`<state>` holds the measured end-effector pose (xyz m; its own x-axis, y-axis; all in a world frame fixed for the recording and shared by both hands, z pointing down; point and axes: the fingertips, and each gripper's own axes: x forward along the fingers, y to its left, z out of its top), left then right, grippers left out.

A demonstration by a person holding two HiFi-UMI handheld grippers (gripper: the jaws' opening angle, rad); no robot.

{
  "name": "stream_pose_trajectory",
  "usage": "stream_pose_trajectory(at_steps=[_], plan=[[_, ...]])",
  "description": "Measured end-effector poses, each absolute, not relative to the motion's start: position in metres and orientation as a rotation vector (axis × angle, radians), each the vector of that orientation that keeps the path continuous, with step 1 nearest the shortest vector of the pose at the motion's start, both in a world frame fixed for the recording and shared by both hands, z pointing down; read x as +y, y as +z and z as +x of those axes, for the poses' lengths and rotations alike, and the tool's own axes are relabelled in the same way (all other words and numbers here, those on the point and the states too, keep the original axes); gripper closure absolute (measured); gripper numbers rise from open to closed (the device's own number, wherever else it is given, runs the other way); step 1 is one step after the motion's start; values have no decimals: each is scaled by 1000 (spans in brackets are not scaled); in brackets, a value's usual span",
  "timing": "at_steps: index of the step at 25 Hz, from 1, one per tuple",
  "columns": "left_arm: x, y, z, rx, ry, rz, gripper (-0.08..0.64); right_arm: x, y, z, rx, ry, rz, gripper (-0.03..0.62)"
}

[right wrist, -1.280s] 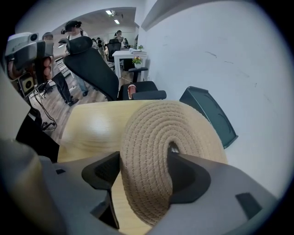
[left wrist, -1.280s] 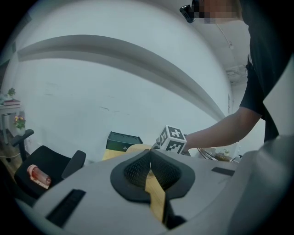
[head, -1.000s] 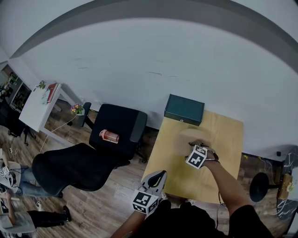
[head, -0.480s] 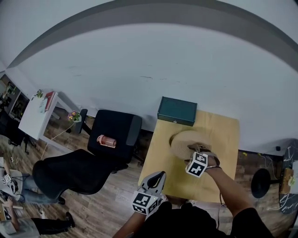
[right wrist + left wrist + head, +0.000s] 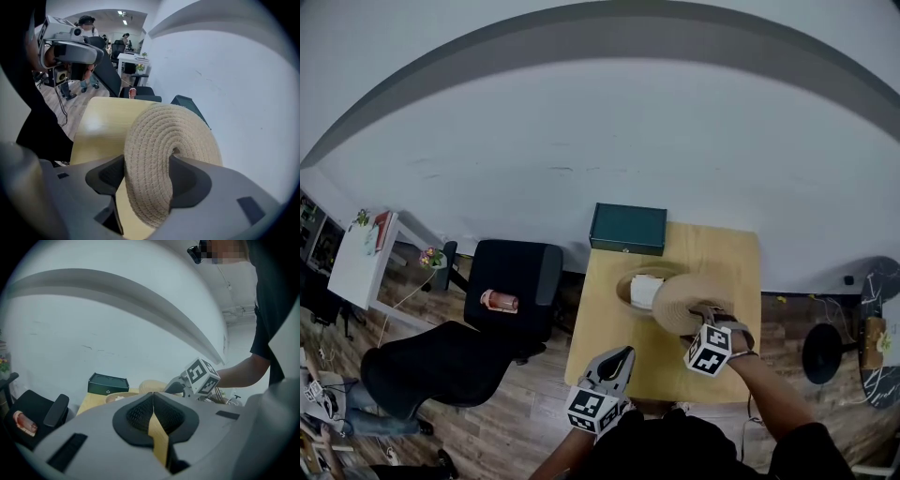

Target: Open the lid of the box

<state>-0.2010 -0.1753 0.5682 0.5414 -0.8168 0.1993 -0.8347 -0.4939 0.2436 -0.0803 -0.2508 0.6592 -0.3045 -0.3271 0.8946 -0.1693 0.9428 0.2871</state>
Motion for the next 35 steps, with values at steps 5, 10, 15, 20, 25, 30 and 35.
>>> stream_pose_trajectory(at_steps=[5,10,15,20,25,30,35], plan=[[-178,569,-179,-1327,95,2489,540,-240,660,-42,-1849,-175,384,284],[-177,575,-163,-1292,119,2488,540,-239,675,-7,-1831,-112,408,284],[-178,578,-152,-1283,131,2485,540,-242,706,23,-1818,-60,396,287],[-181,584,-146,-1279,157,2470,540,-251,728,28,-1822,-23,372,290],[-184,591,-146,-1287,184,2465,540,-262,748,30,-1800,9,351,290],[-189,596,-147,-1295,205,2456,540,-270,764,33,-1765,16,315,290],[-190,595,-151,-1321,217,2441,540,-274,779,34,-1747,29,290,291]])
